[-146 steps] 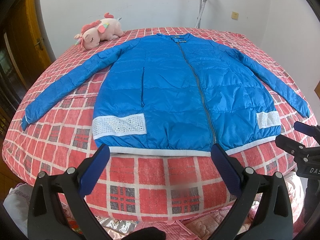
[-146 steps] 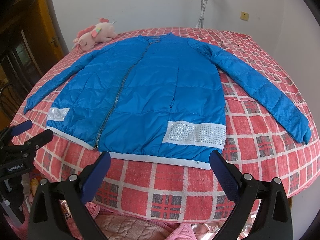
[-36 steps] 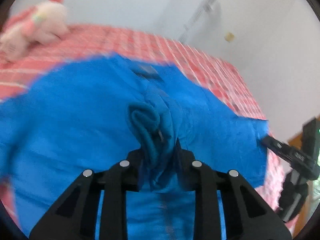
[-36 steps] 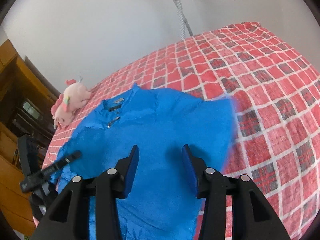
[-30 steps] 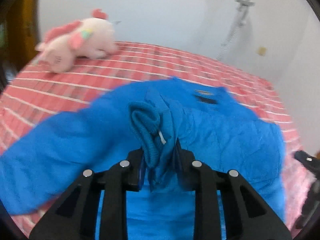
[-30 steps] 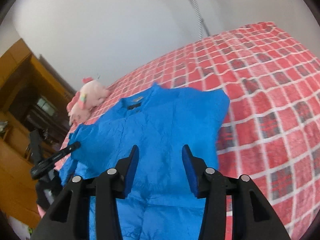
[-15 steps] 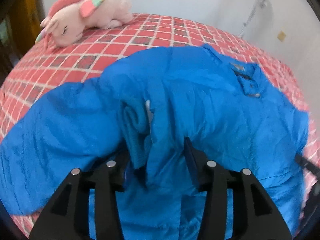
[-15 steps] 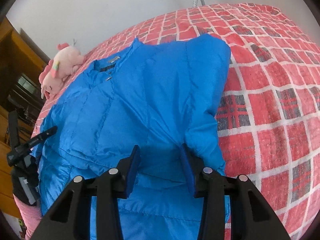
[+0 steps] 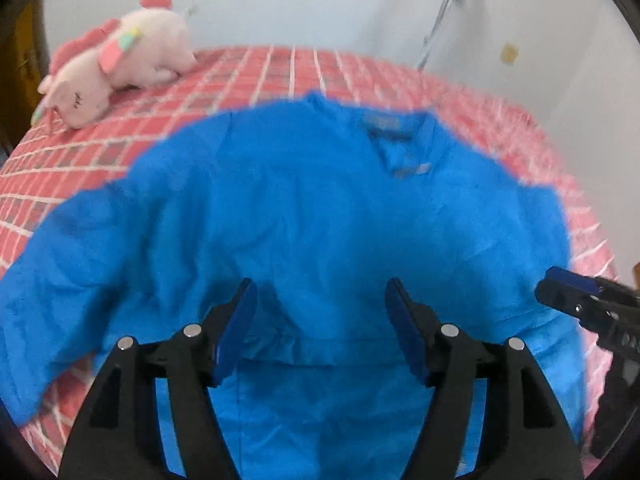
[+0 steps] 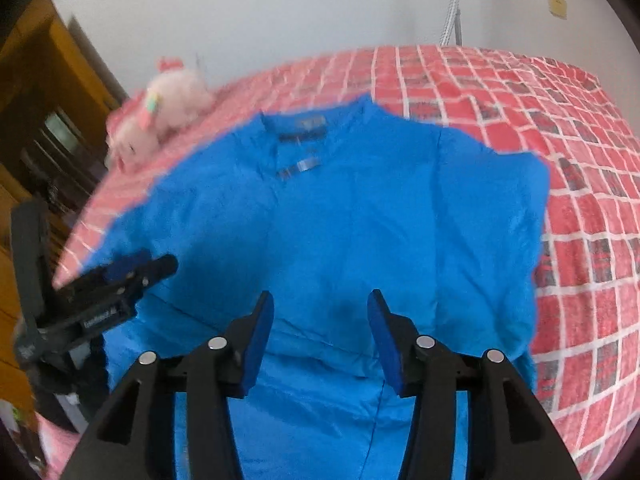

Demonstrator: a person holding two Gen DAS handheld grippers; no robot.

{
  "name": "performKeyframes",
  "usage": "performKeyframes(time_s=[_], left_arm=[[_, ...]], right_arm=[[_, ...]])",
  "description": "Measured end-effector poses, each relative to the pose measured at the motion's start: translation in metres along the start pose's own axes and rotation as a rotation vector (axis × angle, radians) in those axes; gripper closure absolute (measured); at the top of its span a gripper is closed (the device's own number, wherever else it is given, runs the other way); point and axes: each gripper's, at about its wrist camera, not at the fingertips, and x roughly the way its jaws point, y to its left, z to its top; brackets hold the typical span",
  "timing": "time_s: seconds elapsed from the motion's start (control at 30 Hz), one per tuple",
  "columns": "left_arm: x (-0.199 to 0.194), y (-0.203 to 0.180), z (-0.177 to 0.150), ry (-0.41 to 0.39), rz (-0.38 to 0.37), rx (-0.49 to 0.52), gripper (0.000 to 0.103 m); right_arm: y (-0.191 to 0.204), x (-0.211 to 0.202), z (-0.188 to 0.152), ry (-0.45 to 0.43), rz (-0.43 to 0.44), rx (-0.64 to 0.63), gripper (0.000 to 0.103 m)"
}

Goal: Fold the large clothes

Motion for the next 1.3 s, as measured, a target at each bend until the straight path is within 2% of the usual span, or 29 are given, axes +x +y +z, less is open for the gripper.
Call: performKeyframes(time_s=[0.07, 0.23, 0.33, 0.4, 0.43, 0.5, 0.53, 0.6, 0.67, 0.7, 0.87, 0.97, 1.1, 1.2, 1.3], left_arm=[[0.015, 0.003, -0.005, 0.025, 0.008, 0.013, 0.036], [0.020, 0.005, -0.009, 0.022, 0.014, 0.033, 0.036], [0.013, 0.006, -0.008, 0.004, 0.008, -0.001, 0.038], [-0.002, 0.001, -0.003, -0.056, -0.018, -0.017, 0.038], [-0.008, -0.002, -0.001, -0.086, -0.025, -0.003, 0.036], [-0.016, -0.007, 0.002, -0.139, 0.006, 0.026, 0.030], [-0.014, -0.007, 0.002, -0.149, 0.026, 0.038, 0.029], [-0.002, -0.004, 0.001, -0.112, 0.041, 0.039, 0.029], [0.017, 0.002, 0.001, -0.051, 0.032, 0.032, 0.030], [0.021, 0.003, 0.001, -0.046, 0.032, 0.048, 0.030], [0.026, -0.004, -0.004, -0.070, 0.094, 0.087, 0.029], [0.023, -0.001, -0.003, -0.078, 0.079, 0.062, 0.030], [-0.006, 0.001, -0.009, -0.101, 0.053, 0.037, 0.030], [-0.042, 0.013, -0.014, -0.155, 0.054, 0.014, 0.027], [-0.079, 0.044, -0.025, -0.194, 0.073, -0.040, 0.025]], right_arm=[[-0.007, 0.021, -0.009, 0.041, -0.017, 0.002, 0.054], [-0.009, 0.037, -0.014, 0.031, -0.031, -0.018, 0.054], [-0.014, 0.034, -0.013, 0.034, 0.014, 0.004, 0.054], [-0.020, 0.018, -0.007, -0.001, 0.063, 0.021, 0.054], [-0.022, 0.007, -0.004, -0.040, 0.054, 0.015, 0.053], [-0.028, -0.008, 0.003, -0.109, -0.048, 0.005, 0.043], [-0.032, -0.010, 0.004, -0.122, -0.084, 0.011, 0.042], [-0.047, 0.000, 0.005, -0.106, -0.149, 0.047, 0.042], [-0.058, 0.022, 0.003, -0.045, -0.138, 0.070, 0.042], [-0.060, 0.029, 0.003, -0.032, -0.130, 0.070, 0.042], [-0.047, 0.041, -0.001, -0.062, -0.194, 0.027, 0.040], [-0.049, 0.035, -0.004, -0.073, -0.176, 0.041, 0.040], [-0.043, 0.003, 0.001, -0.118, -0.102, 0.032, 0.040], [-0.027, -0.022, 0.002, -0.162, -0.105, -0.017, 0.040], [-0.023, -0.026, 0.000, -0.114, -0.049, -0.005, 0.040]])
